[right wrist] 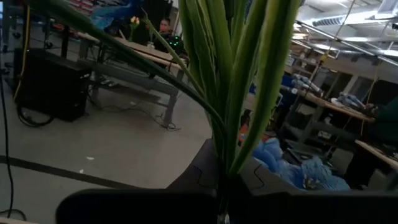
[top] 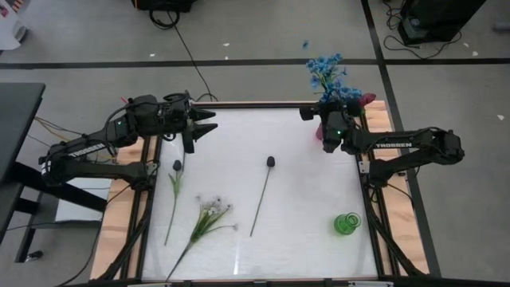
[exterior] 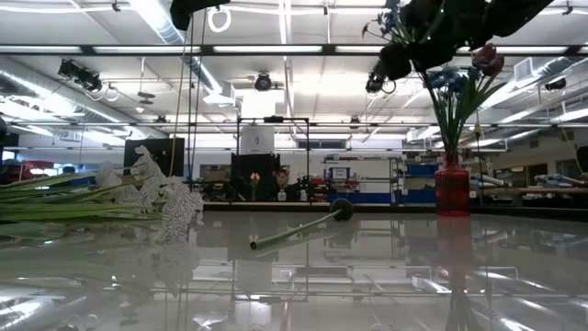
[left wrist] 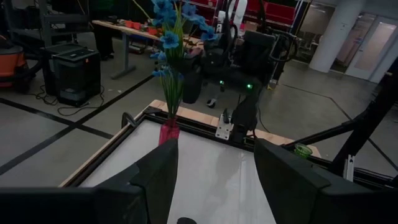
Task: Sort flowers into vase by color
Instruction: Put the blue flowers into the red vase
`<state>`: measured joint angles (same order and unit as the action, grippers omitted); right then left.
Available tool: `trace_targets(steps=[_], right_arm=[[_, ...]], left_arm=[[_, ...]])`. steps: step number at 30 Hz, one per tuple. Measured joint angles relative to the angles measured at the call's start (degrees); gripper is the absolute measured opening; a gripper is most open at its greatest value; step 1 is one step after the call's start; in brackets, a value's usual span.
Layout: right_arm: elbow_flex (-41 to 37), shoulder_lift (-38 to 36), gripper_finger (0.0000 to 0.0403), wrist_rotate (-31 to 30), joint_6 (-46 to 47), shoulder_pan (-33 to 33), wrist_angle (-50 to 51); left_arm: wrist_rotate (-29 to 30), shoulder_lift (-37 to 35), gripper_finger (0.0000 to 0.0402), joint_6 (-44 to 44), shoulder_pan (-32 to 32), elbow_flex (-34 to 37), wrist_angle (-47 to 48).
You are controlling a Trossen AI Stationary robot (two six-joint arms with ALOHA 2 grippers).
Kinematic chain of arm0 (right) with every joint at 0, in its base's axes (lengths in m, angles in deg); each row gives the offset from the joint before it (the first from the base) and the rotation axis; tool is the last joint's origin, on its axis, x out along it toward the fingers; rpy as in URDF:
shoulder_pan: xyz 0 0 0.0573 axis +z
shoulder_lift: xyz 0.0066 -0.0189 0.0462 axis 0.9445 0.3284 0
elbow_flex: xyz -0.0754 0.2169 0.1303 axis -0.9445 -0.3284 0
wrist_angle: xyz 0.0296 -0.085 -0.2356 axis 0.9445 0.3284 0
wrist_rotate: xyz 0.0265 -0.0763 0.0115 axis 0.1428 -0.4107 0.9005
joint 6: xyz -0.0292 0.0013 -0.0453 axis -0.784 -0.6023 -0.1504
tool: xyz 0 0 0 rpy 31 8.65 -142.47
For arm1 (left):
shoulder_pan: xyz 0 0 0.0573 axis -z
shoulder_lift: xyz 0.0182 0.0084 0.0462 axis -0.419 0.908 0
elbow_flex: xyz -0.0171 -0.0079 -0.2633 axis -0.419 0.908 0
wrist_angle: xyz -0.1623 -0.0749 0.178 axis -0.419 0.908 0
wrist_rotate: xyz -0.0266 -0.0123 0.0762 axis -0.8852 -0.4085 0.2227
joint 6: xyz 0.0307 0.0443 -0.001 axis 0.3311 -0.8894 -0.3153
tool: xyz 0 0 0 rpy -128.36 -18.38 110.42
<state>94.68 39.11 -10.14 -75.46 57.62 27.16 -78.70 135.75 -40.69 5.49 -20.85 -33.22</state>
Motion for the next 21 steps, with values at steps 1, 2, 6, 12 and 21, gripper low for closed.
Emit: trace_targets(steps=[1,2,6,12,21], right_arm=[[-0.3,-0.2,0.0012,-0.1,0.0,0.1,0.0],[-0.7,-0.4,0.0012,-0.2,0.0,0.1,0.0],[-2.8,-0.5,0.0012,0.0,2.6,0.0,0.0],[-4.1,-0.4,0.0012,0.5,6.0,-1.4,0.0],[-4.1,-0.4,0.0012,3.9,4.6,-4.3,0.0]], left_arm=[[0.0,0.0,0.0218,0.0,0.0,0.0,0.0],[0.0,0.0,0.0218,0.0,0.0,0.0,0.0],[0.0,0.0,0.0218,0.0,0.0,0.0,0.0],[0.0,0.0,0.0218,0.0,0.0,0.0,0.0],[0.0,0.0,0.0218,0.0,0.0,0.0,0.0]])
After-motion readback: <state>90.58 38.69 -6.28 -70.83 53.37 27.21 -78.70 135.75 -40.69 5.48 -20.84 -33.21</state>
